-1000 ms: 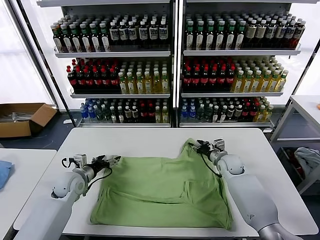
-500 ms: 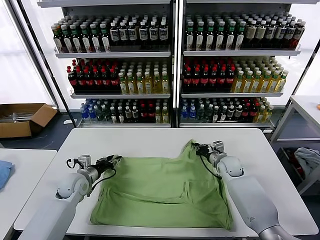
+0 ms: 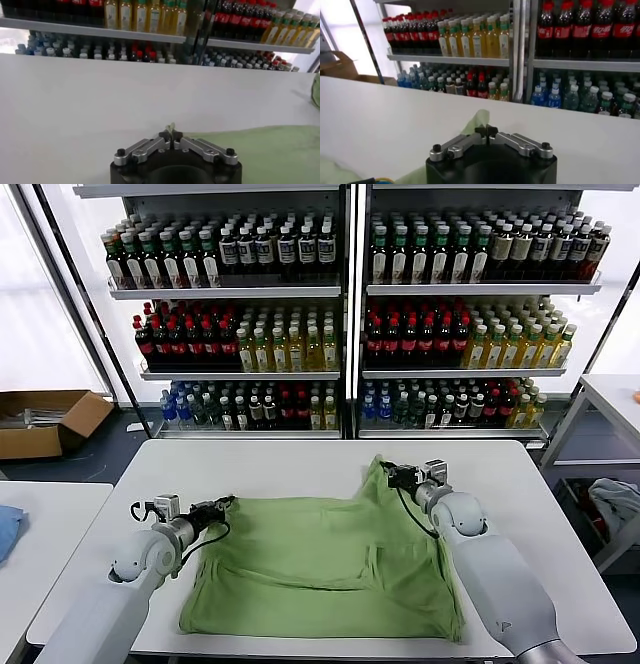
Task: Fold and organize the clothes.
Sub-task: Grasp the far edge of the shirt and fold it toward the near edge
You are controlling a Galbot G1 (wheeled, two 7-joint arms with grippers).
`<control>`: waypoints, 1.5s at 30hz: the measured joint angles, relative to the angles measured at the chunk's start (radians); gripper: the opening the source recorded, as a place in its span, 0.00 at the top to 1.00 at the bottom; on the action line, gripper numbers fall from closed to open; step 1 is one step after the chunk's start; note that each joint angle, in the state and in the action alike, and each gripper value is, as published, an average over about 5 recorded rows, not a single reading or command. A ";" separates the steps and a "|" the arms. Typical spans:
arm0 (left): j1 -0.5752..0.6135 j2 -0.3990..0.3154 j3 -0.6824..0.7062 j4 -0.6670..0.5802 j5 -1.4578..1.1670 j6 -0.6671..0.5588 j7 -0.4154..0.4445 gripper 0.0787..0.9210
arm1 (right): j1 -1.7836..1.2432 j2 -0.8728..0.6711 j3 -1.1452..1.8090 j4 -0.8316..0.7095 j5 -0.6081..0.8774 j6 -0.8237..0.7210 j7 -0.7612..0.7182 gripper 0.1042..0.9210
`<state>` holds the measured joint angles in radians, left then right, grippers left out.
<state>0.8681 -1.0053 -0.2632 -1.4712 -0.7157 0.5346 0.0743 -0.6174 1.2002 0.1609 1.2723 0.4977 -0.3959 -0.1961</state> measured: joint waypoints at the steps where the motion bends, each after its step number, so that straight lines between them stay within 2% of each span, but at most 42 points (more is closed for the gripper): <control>1: 0.003 0.001 -0.003 -0.004 -0.001 -0.001 -0.002 0.99 | -0.006 -0.002 0.004 0.014 0.006 -0.003 0.003 1.00; 11: 0.046 0.022 -0.057 -0.092 -0.012 -0.002 -0.018 0.99 | -0.091 -0.034 0.053 0.184 0.060 -0.027 0.034 1.00; 20: 0.132 0.041 -0.132 -0.212 -0.017 -0.004 -0.040 0.99 | -0.234 -0.085 0.127 0.373 0.102 -0.033 0.060 1.00; 36: 0.381 0.047 -0.273 -0.453 -0.014 -0.002 -0.066 0.99 | -0.604 -0.086 0.327 0.750 0.108 -0.059 0.114 1.00; 45: 0.550 0.032 -0.319 -0.567 0.007 0.012 -0.076 0.99 | -0.853 -0.057 0.430 0.871 0.048 -0.038 0.100 1.00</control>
<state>1.4179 -0.9733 -0.5818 -2.0386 -0.7083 0.5470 -0.0020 -1.4704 1.1433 0.5905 2.1432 0.5455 -0.4335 -0.0957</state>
